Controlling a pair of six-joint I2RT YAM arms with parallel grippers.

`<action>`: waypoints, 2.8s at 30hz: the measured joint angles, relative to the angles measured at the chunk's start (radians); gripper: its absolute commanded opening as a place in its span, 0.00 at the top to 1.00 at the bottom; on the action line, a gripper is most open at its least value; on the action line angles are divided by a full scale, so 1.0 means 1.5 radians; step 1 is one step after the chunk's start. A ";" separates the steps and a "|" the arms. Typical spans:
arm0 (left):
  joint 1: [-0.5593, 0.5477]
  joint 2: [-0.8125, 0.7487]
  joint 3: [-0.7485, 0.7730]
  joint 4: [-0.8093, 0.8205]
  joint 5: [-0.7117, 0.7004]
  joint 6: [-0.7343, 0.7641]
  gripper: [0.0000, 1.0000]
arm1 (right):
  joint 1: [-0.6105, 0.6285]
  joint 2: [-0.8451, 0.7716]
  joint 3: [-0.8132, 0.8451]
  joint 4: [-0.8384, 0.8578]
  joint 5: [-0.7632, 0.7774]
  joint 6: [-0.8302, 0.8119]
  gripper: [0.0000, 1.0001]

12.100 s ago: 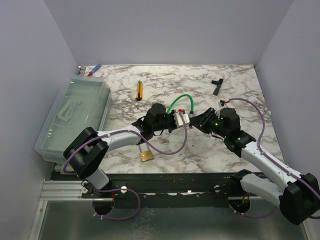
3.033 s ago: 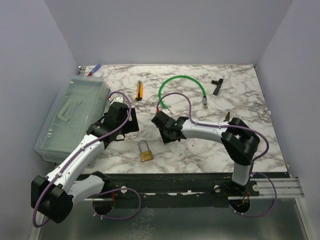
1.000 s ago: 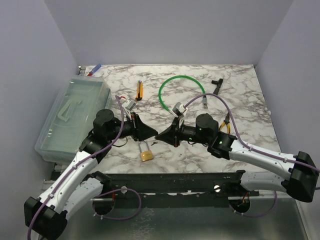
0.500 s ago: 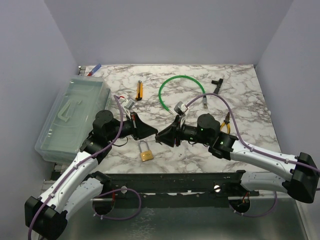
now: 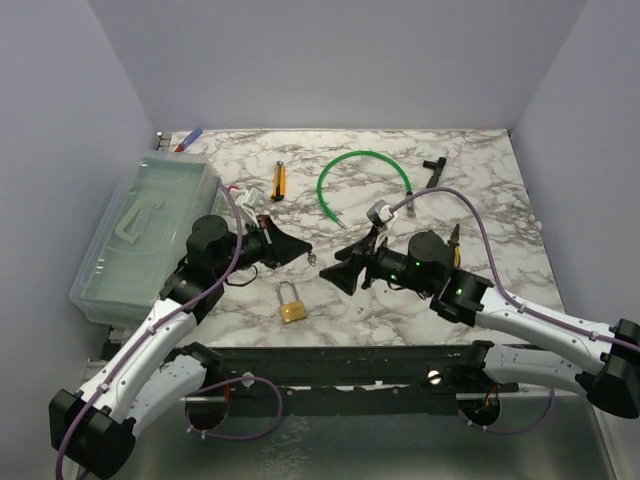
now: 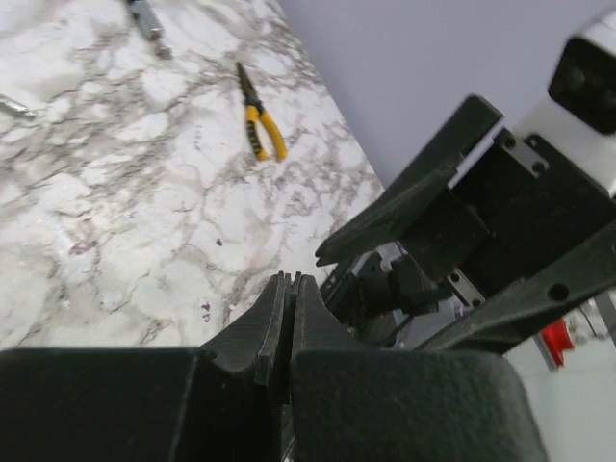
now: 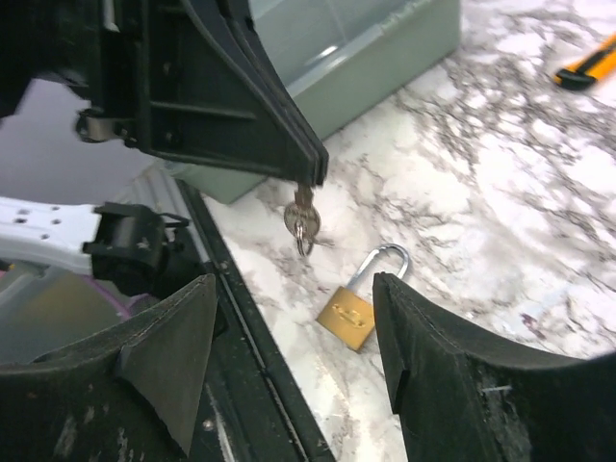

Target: Unlock with the key

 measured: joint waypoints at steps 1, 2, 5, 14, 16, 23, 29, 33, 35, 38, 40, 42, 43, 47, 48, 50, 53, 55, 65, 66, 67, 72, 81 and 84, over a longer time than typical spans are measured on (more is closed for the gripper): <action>0.000 0.004 0.007 -0.009 -0.020 -0.005 1.00 | 0.000 0.006 0.005 -0.012 0.011 -0.001 0.29; 0.000 0.010 0.016 -0.020 -0.044 -0.011 1.00 | 0.000 0.016 0.013 -0.024 0.022 -0.002 0.29; 0.000 0.030 0.038 -0.056 -0.120 -0.041 1.00 | 0.000 0.069 0.055 -0.059 0.050 -0.010 0.29; 0.000 0.135 0.147 -0.233 -0.290 -0.153 1.00 | 0.000 0.178 0.140 -0.101 0.101 -0.056 0.31; 0.000 0.151 0.160 -0.259 -0.301 -0.174 1.00 | 0.001 0.196 0.160 -0.107 0.112 -0.070 0.33; 0.000 0.193 0.191 -0.315 -0.310 -0.229 1.00 | 0.013 0.259 0.225 -0.115 0.150 -0.117 0.42; 0.000 0.212 0.212 -0.330 -0.310 -0.250 1.00 | 0.021 0.304 0.248 -0.122 0.173 -0.143 0.53; 0.000 0.213 0.218 -0.331 -0.310 -0.256 1.00 | 0.025 0.330 0.264 -0.125 0.185 -0.153 0.56; 0.000 0.213 0.219 -0.332 -0.310 -0.257 1.00 | 0.027 0.336 0.267 -0.126 0.191 -0.156 0.60; 0.000 0.213 0.219 -0.333 -0.310 -0.259 1.00 | 0.029 0.341 0.271 -0.126 0.198 -0.159 0.64; 0.000 0.213 0.219 -0.333 -0.309 -0.260 1.00 | 0.031 0.341 0.272 -0.127 0.203 -0.162 0.70; 0.000 0.213 0.219 -0.334 -0.309 -0.261 1.00 | 0.032 0.343 0.274 -0.127 0.207 -0.164 0.77; 0.000 0.213 0.219 -0.335 -0.310 -0.261 1.00 | 0.032 0.344 0.275 -0.127 0.210 -0.164 0.80; 0.002 0.217 0.219 -0.339 -0.313 -0.261 1.00 | 0.033 0.356 0.283 -0.129 0.215 -0.168 0.88; 0.002 0.218 0.219 -0.339 -0.315 -0.261 1.00 | 0.033 0.359 0.284 -0.129 0.215 -0.168 0.90; 0.003 0.222 0.219 -0.342 -0.317 -0.261 1.00 | 0.035 0.362 0.285 -0.129 0.216 -0.169 0.96; 0.004 0.225 0.219 -0.345 -0.317 -0.261 1.00 | 0.036 0.363 0.285 -0.129 0.217 -0.169 0.99; 0.004 0.226 0.219 -0.345 -0.317 -0.262 0.97 | 0.036 0.363 0.285 -0.129 0.219 -0.169 0.99; 0.004 0.224 0.219 -0.349 -0.309 -0.262 0.66 | 0.036 0.340 0.223 -0.056 0.223 -0.146 1.00; 0.004 0.222 0.219 -0.349 -0.307 -0.262 0.62 | 0.036 0.333 0.211 -0.048 0.223 -0.141 1.00; 0.004 0.219 0.219 -0.349 -0.306 -0.261 0.58 | 0.036 0.326 0.199 -0.039 0.224 -0.134 1.00; 0.004 0.182 0.219 -0.340 -0.301 -0.240 0.52 | 0.036 0.282 0.152 -0.002 0.225 -0.104 1.00; 0.004 0.004 0.167 -0.232 -0.245 -0.107 0.53 | 0.036 0.161 0.089 0.087 0.180 -0.063 0.99; 0.004 -0.027 0.162 -0.203 -0.215 -0.070 0.53 | 0.036 0.137 0.085 0.111 0.142 -0.047 0.99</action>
